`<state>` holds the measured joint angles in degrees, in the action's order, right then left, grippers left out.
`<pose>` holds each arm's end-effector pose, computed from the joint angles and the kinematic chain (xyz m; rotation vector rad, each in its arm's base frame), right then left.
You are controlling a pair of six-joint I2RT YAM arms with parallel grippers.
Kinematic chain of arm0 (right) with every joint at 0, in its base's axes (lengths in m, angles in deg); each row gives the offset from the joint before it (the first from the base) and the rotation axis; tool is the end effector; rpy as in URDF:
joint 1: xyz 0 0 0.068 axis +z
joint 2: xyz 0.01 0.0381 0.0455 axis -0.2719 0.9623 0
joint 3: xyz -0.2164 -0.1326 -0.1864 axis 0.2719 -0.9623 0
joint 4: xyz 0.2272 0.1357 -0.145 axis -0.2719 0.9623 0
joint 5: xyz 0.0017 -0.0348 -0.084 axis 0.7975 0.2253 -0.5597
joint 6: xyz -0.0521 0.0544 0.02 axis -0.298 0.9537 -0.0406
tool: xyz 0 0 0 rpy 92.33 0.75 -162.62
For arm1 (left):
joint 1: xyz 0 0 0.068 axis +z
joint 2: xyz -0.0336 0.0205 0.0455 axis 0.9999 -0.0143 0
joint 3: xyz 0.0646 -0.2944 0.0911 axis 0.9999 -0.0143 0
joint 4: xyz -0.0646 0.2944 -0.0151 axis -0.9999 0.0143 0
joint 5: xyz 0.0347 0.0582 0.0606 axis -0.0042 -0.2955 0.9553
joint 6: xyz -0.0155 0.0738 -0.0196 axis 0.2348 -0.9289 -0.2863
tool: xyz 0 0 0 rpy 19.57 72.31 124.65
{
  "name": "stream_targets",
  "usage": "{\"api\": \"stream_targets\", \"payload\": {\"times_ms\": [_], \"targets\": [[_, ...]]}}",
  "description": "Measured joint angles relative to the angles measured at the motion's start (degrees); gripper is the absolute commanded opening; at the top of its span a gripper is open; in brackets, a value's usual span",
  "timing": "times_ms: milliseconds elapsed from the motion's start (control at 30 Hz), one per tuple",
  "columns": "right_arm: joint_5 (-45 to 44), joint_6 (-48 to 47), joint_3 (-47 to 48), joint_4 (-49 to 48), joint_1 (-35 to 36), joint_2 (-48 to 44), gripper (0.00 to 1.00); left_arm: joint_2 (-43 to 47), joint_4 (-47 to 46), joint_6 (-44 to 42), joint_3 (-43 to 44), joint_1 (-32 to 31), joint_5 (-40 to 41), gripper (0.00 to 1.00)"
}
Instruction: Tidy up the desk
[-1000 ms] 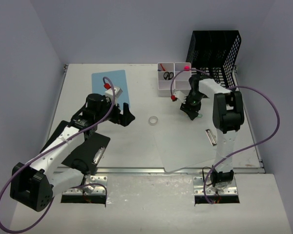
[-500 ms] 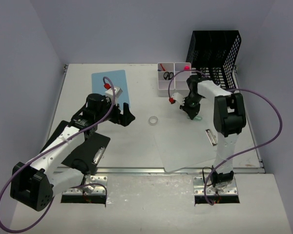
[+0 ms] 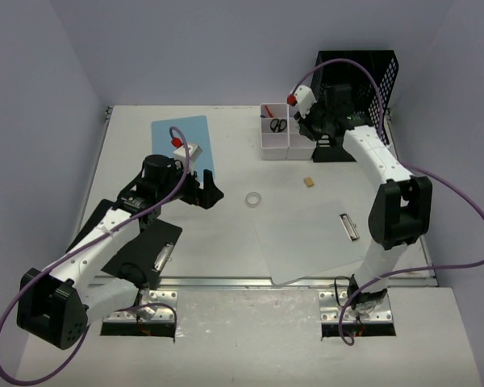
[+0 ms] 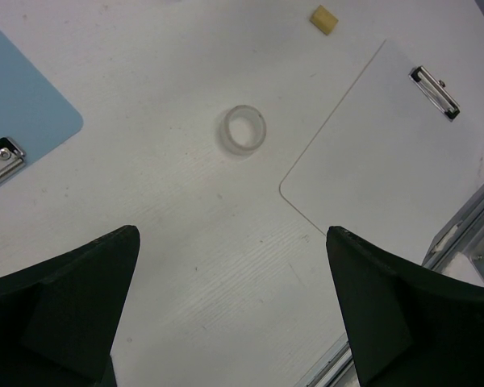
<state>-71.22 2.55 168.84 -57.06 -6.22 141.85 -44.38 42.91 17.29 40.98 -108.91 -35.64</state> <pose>0.4863 0.1006 0.3091 -0.9339 2.0346 0.1021 0.2601 -0.1189 0.2852 0.4660 2.0575 -0.6661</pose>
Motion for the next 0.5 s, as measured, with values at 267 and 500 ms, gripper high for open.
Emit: {"api": "stream_targets", "payload": {"times_ms": [267,500], "targets": [[-10.1,19.0,-3.8,-24.8,0.0,5.1,0.01,0.0,0.0,0.4,0.0,0.0,0.0,0.99],[-11.5,27.4,-9.6,-38.4,-0.1,6.6,0.01,0.0,0.0,0.3,0.0,0.0,0.2,0.99]]}}
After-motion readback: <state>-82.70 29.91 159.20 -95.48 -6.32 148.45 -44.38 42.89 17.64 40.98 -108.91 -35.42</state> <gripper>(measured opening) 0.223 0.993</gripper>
